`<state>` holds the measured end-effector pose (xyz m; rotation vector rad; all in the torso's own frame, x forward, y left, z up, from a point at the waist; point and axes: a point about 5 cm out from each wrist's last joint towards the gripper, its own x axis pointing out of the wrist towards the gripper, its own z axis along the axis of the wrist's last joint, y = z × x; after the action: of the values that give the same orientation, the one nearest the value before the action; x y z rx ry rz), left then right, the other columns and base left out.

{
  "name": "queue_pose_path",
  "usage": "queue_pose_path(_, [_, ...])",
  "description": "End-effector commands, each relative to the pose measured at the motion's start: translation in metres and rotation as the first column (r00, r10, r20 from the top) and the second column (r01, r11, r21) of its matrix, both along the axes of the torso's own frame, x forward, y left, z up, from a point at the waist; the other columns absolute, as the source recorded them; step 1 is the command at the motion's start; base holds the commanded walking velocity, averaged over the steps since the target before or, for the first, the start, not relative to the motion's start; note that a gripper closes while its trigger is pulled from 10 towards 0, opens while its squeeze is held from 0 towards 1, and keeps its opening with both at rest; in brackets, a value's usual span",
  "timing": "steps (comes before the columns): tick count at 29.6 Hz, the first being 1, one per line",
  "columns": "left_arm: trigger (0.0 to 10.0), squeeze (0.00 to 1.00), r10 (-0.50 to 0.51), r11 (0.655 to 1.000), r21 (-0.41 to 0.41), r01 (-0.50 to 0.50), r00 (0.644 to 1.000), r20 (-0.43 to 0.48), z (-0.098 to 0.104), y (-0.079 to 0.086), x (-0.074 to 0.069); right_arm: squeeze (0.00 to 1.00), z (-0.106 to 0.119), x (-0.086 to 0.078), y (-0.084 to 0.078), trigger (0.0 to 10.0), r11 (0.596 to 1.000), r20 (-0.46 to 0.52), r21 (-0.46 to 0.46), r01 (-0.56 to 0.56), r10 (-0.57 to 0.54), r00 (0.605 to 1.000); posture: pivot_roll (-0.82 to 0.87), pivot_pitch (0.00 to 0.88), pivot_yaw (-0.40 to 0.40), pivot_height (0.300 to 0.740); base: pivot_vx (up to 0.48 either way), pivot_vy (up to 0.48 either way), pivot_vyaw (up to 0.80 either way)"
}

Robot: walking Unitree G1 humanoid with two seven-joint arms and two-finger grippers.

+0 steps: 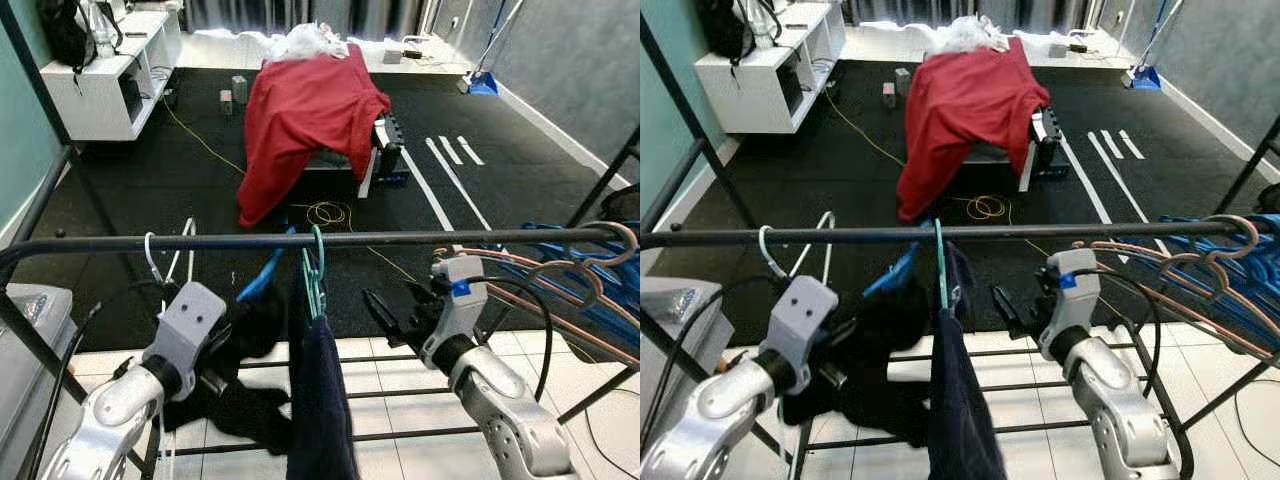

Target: Hang hanger

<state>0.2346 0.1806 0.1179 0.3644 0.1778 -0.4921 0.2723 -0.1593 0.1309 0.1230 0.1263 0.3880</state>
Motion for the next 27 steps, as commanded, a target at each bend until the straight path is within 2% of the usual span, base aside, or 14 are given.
queue_pose_path(1, [10.0, 0.00, -0.018, 1.000, 0.019, 0.018, 0.999, 0.029, 0.007, -0.002, 0.000, 0.00, 0.002, -0.001, -0.001, 10.0, 1.000, 0.001, 0.006, 0.004, -0.004, 1.000, -0.09, 0.023, -0.054, 0.740, 0.000, 0.000, 0.00])
queue_pose_path(2, [10.0, 0.00, -0.011, 0.998, 0.054, 0.011, 1.000, 0.006, 0.003, 0.010, -0.008, 0.00, 0.002, -0.002, -0.001, 10.0, 1.000, -0.001, 0.008, 0.004, -0.004, 1.000, -0.09, 0.025, -0.052, 0.740, 0.000, 0.000, 0.00])
queue_pose_path(3, [10.0, 0.00, -0.011, 0.998, 0.054, 0.011, 1.000, 0.006, 0.003, 0.010, -0.008, 0.00, 0.002, -0.002, -0.001, 10.0, 1.000, -0.001, 0.008, 0.004, -0.004, 1.000, -0.09, 0.025, -0.052, 0.740, 0.000, 0.000, 0.00])
queue_pose_path(4, [10.0, 0.00, 0.046, 0.999, -0.001, -0.046, 0.999, 0.003, 0.003, 0.025, -0.016, 0.00, 0.001, -0.002, -0.001, 10.0, 1.000, -0.003, 0.011, 0.004, -0.004, 1.000, -0.09, 0.027, -0.052, 0.740, 0.000, 0.000, 0.00])
queue_pose_path(6, [10.0, 0.00, 0.046, 0.999, -0.001, -0.046, 0.999, 0.003, 0.003, 0.025, -0.016, 0.00, 0.001, -0.002, -0.001, 10.0, 1.000, -0.003, 0.011, 0.004, -0.004, 1.000, -0.09, 0.027, -0.052, 0.740, 0.000, 0.000, 0.00])
queue_pose_path(7, [10.0, 0.00, 0.102, 0.991, -0.090, -0.100, 0.995, 0.015, 0.005, 0.035, -0.024, 0.00, 0.001, -0.002, -0.002, 10.0, 1.000, -0.005, 0.015, 0.004, -0.004, 1.000, -0.09, 0.027, -0.052, 0.740, 0.000, 0.000, 0.00])
queue_pose_path(8, [10.0, 0.00, 0.102, 0.991, -0.090, -0.100, 0.995, 0.015, 0.005, 0.035, -0.024, 0.00, 0.001, -0.002, -0.002, 10.0, 1.000, -0.005, 0.015, 0.004, -0.004, 1.000, -0.09, 0.027, -0.052, 0.740, 0.000, 0.000, 0.00])
queue_pose_path(9, [10.0, 0.00, 0.150, 0.973, -0.179, -0.149, 0.989, -0.005, 0.004, 0.043, -0.033, 0.00, 0.001, -0.002, -0.002, 10.0, 1.000, -0.007, 0.017, 0.003, -0.003, 1.000, -0.07, 0.031, -0.057, 0.740, -0.240, 0.000, 0.00])
queue_pose_path(11, [10.0, 0.00, 0.150, 0.973, -0.179, -0.149, 0.989, -0.005, 0.004, 0.043, -0.033, 0.00, 0.001, -0.002, -0.002, 10.0, 1.000, -0.007, 0.017, 0.003, -0.003, 1.000, -0.07, 0.031, -0.057, 0.740, -0.240, 0.000, 0.00])
queue_pose_path(13, [10.0, 0.00, 0.108, 0.936, -0.332, -0.121, 0.993, -0.057, 0.003, 0.044, -0.054, 0.00, 0.001, -0.001, -0.002, 10.0, 1.000, -0.012, 0.019, -0.001, 0.002, 1.000, -0.06, 0.031, -0.066, 0.740, -0.469, 0.000, 0.00])
queue_pose_path(15, [10.0, 0.00, 0.073, 0.917, -0.387, -0.099, 0.994, -0.080, 0.005, 0.046, -0.062, 0.00, 0.001, -0.001, -0.002, 10.0, 1.000, -0.015, 0.019, -0.005, 0.005, 1.000, -0.06, 0.030, -0.069, 0.740, -0.476, 0.000, 0.00])
queue_pose_path(22, [10.0, 0.00, -0.002, 0.892, -0.449, -0.058, 0.991, -0.131, 0.006, 0.051, -0.076, 0.00, 0.001, 0.000, -0.001, 10.0, 1.000, -0.020, 0.023, -0.010, 0.010, 1.000, -0.06, 0.028, -0.071, 0.740, -0.480, 0.000, 0.00])
queue_pose_path(23, [10.0, 0.00, -0.054, 0.884, -0.467, -0.022, 0.987, -0.150, 0.006, 0.049, -0.080, 0.00, 0.001, 0.001, -0.002, 10.0, 1.000, -0.020, 0.024, -0.010, 0.010, 1.000, -0.06, 0.025, -0.067, 0.740, -0.277, 0.000, 0.00])
queue_pose_path(27, [10.0, 0.00, -0.107, 0.850, -0.526, 0.039, 0.989, -0.100, 0.014, 0.040, -0.077, 0.00, 0.001, 0.001, -0.002, 10.0, 1.000, -0.019, 0.025, -0.007, 0.007, 1.000, -0.07, 0.022, -0.066, 0.740, -0.236, 0.000, 0.00])
